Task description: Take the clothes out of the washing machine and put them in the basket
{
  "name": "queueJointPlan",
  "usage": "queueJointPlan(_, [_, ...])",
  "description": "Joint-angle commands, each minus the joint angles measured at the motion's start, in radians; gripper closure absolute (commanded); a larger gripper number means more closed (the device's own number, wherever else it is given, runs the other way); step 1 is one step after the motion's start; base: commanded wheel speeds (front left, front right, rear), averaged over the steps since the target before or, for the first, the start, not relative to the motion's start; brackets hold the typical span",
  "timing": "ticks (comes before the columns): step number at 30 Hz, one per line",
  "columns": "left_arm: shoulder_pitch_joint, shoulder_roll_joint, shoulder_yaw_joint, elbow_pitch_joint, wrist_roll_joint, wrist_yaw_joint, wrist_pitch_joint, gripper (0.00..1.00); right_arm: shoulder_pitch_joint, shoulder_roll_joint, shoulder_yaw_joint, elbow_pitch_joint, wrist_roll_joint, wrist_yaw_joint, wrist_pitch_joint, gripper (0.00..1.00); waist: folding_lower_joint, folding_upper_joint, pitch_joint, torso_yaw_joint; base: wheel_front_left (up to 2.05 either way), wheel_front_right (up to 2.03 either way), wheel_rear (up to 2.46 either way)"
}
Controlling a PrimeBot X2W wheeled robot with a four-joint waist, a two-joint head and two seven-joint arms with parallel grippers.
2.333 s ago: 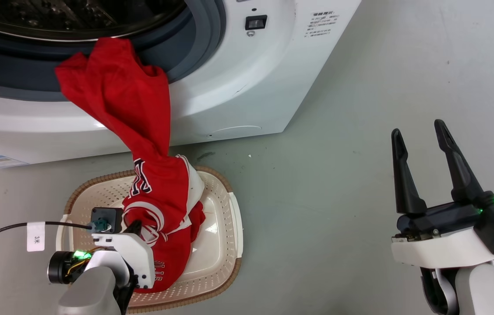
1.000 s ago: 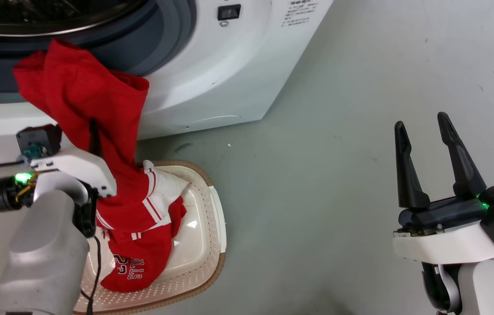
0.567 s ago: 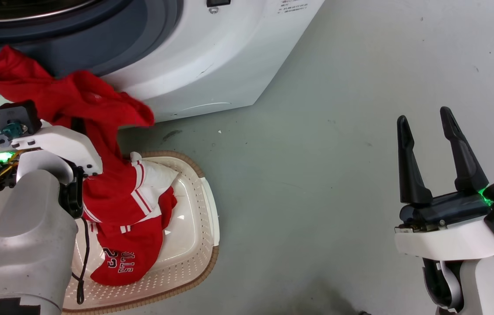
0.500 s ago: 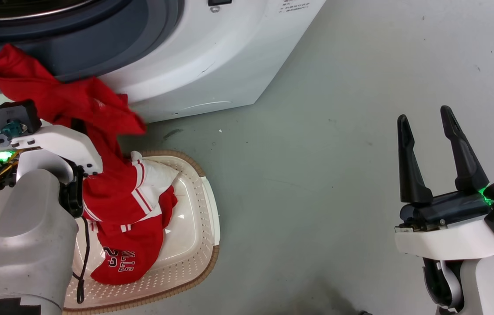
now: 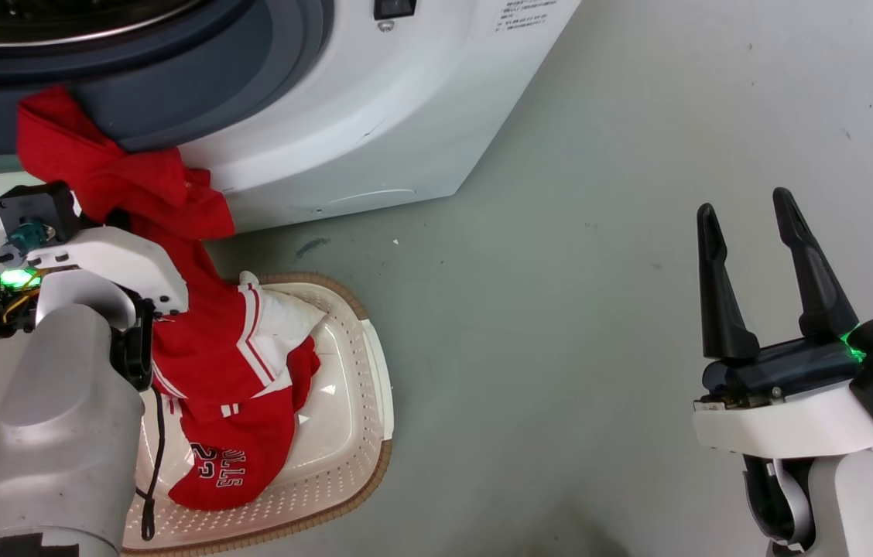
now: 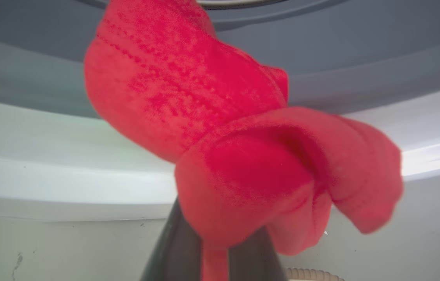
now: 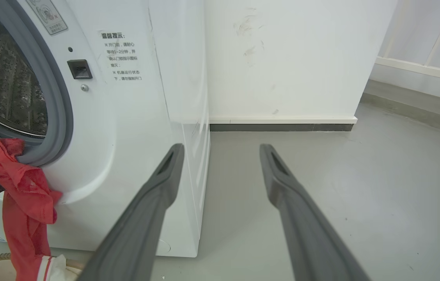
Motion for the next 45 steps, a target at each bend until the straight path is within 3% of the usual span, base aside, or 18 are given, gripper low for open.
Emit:
queueJointPlan(1, [0.007,-0.002,0.006,-0.011,0.011,-0.005,-0.009,1.00,-0.004,0.001,0.002,0.004,-0.006,-0.001,-0.002,0.00,0.0000,0.0000,-0.012,0.001,0.00,0.00,0.00])
queueJointPlan(11, [0.178,-0.047,0.042,-0.142,0.070,-0.054,-0.009,1.00,0.045,0.001,0.006,0.024,-0.010,-0.001,-0.002,0.00,0.0000,0.0000,-0.124,0.018,0.00,0.00,0.00])
queueJointPlan(20, [0.402,-0.093,0.001,-0.281,0.139,-0.106,-0.007,1.00,0.112,0.001,0.012,0.053,-0.027,-0.001,-0.002,0.00,0.0000,0.0000,-0.267,0.057,0.00,0.00,0.00])
queueJointPlan(27, [0.513,-0.100,-0.056,-0.282,0.154,-0.124,-0.007,1.00,0.146,0.001,0.013,0.057,-0.030,-0.001,-0.002,0.00,0.0000,0.0000,-0.321,0.072,0.00,0.00,0.00])
queueJointPlan(36, [0.498,-0.095,-0.139,-0.182,0.137,-0.129,-0.007,1.00,0.122,0.001,0.010,0.037,-0.024,-0.001,-0.002,0.00,0.0000,0.0000,-0.253,0.065,0.00,0.00,0.00])
queueJointPlan(45, [0.356,-0.092,-0.208,0.030,0.108,-0.129,-0.007,1.00,0.050,0.001,-0.006,0.003,-0.016,-0.001,-0.002,0.00,0.0000,0.0000,-0.076,0.049,0.00,0.00,0.00])
